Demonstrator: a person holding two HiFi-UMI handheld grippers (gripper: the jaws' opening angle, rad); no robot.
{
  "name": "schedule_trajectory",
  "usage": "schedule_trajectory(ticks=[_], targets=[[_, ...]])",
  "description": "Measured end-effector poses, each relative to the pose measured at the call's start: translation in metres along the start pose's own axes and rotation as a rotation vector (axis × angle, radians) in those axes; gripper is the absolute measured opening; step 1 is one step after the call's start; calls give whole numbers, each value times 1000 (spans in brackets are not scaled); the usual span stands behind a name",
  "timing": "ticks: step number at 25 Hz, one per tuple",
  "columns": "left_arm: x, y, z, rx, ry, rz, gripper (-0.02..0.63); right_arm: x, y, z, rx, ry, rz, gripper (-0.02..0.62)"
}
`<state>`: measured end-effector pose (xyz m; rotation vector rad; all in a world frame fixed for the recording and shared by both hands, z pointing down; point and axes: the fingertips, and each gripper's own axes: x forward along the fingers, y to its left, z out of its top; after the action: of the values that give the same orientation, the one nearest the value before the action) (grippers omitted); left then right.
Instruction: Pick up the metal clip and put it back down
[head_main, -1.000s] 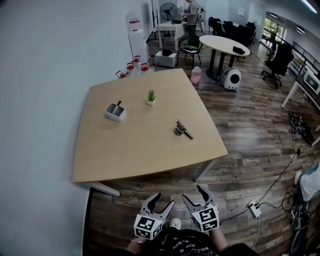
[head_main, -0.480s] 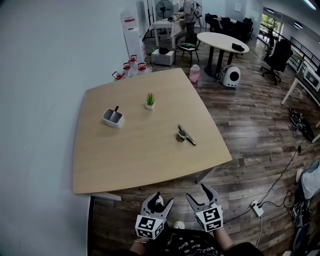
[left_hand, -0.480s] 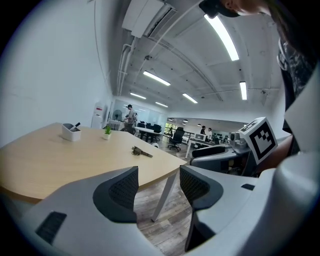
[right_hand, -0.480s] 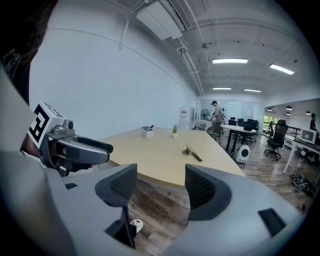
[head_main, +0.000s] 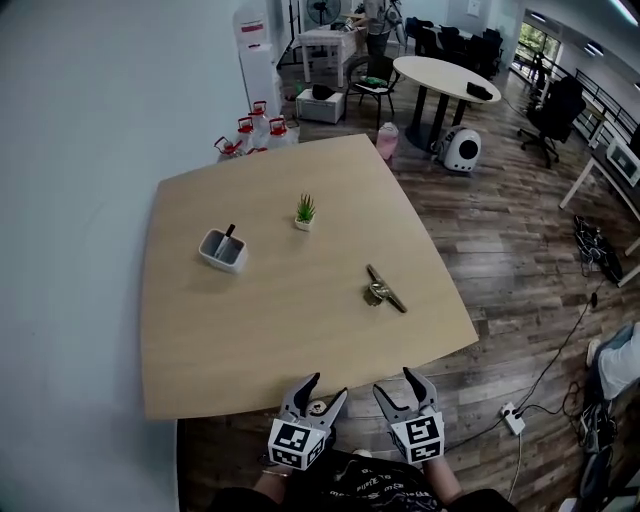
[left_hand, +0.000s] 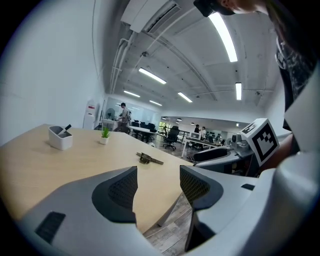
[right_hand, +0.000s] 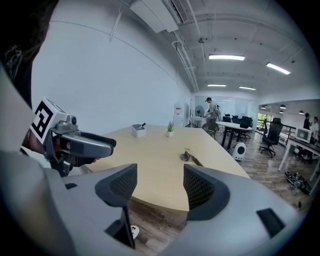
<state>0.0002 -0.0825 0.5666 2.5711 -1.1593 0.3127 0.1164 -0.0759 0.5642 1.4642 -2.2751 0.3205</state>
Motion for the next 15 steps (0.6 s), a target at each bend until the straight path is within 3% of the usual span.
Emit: schedule_trajectory(ticks=[15], targets=[[46, 83, 40, 54, 24, -80, 262, 76, -34, 53, 26, 3, -179, 301]])
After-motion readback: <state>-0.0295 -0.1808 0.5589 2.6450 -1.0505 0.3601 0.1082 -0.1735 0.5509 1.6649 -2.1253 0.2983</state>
